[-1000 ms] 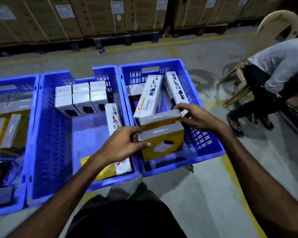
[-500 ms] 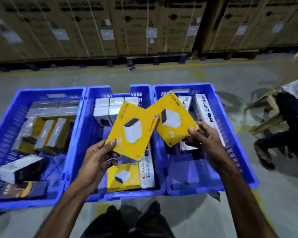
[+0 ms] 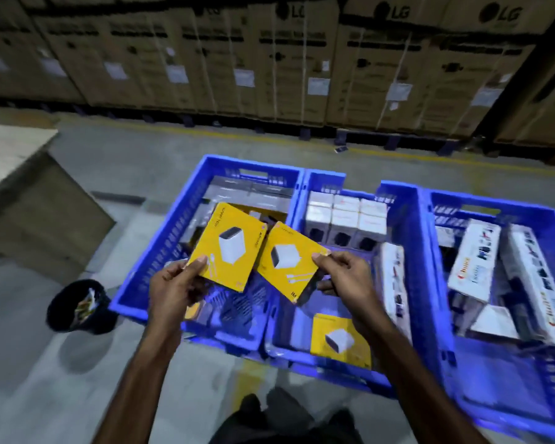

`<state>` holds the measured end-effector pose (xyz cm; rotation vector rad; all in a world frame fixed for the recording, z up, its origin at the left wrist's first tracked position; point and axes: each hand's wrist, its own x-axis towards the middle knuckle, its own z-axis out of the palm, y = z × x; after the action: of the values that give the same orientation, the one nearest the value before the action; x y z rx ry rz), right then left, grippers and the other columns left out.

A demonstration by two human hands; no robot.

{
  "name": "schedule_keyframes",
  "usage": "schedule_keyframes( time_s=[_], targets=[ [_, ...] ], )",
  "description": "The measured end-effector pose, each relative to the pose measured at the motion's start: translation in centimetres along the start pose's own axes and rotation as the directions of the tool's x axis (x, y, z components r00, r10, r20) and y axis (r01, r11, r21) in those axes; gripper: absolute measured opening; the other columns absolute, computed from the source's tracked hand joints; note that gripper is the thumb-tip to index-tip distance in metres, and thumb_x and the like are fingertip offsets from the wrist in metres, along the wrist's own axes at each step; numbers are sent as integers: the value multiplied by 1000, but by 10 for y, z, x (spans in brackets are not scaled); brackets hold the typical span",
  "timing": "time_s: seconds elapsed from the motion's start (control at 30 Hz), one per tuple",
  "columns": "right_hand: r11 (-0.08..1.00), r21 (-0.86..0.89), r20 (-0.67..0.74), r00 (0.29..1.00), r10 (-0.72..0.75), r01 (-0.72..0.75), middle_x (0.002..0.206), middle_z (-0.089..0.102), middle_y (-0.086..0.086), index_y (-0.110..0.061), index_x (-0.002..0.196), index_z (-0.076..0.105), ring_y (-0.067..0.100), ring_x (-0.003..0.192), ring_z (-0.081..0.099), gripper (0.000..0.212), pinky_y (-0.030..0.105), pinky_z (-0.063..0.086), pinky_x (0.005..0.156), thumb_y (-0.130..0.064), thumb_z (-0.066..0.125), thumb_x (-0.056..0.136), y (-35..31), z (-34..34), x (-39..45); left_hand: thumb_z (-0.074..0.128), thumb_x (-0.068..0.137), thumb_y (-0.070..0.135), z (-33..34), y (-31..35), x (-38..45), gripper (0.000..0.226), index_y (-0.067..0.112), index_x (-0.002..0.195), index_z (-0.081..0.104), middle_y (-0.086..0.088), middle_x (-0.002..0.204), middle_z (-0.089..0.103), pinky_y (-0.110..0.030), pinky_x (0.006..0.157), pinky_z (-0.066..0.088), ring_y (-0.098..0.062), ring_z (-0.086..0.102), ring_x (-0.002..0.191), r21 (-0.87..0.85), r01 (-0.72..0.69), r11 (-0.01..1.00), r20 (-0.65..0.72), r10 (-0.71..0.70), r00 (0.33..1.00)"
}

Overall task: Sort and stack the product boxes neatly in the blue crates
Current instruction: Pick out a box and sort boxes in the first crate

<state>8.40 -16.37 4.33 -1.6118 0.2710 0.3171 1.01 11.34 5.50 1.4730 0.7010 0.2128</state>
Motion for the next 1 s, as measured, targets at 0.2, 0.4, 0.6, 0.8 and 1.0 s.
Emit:
schedule_keyframes(
  time_s=[0.2, 0.4, 0.6, 0.8, 1.0],
  targets=[
    [879, -471, -53, 992, -113, 75, 59, 71, 6, -8, 75, 60, 26, 61, 72, 43, 45, 61, 65, -50, 70, 76, -18, 88, 13, 82, 85, 44, -63, -5, 68, 45, 6, 68, 65, -4, 48, 63, -33, 58, 44, -19, 61, 48, 457, -109, 883, -33, 139, 990],
    [604, -793, -47, 979, -200, 86, 93, 70, 20, -10, 93, 60, 41, 92, 66, 19, 39, 50, 71, -26, 60, 83, -28, 135, 35, 69, 66, 69, -42, -36, 118, 53, 17, 73, 69, -1, 64, 72, -40, 65, 61, -25, 73, 66, 740, -160, 654, 267, -66, 962],
    [652, -728, -15, 946, -323, 211, 100, 73, 4, -17, 104, 65, 26, 89, 67, 15, 35, 51, 74, -13, 57, 91, -20, 141, 44, 78, 85, 46, -20, -49, 121, 53, 26, 132, 64, 5, 87, 75, -53, 81, 62, -24, 74, 80, 522, -128, 843, 246, -5, 969],
    [714, -615, 42, 918, -395, 335, 83, 68, -9, -21, 93, 66, -2, 67, 60, 7, 8, 36, 55, -18, 65, 98, 8, 120, 11, 74, 93, 38, -54, -53, 100, 16, 35, 108, 71, 12, 92, 75, -50, 62, 63, -16, 75, 72, 476, -243, 845, 231, 146, 962],
    [697, -600, 106, 903, -416, 392, 84, 73, -15, -23, 92, 72, 3, 81, 69, 9, 30, 56, 73, -16, 69, 96, 40, 118, -26, 75, 94, 15, -100, -57, 89, 10, 25, 95, 74, 6, 79, 77, -32, 63, 60, -7, 75, 67, 565, -308, 766, 307, 151, 940]
  ],
)
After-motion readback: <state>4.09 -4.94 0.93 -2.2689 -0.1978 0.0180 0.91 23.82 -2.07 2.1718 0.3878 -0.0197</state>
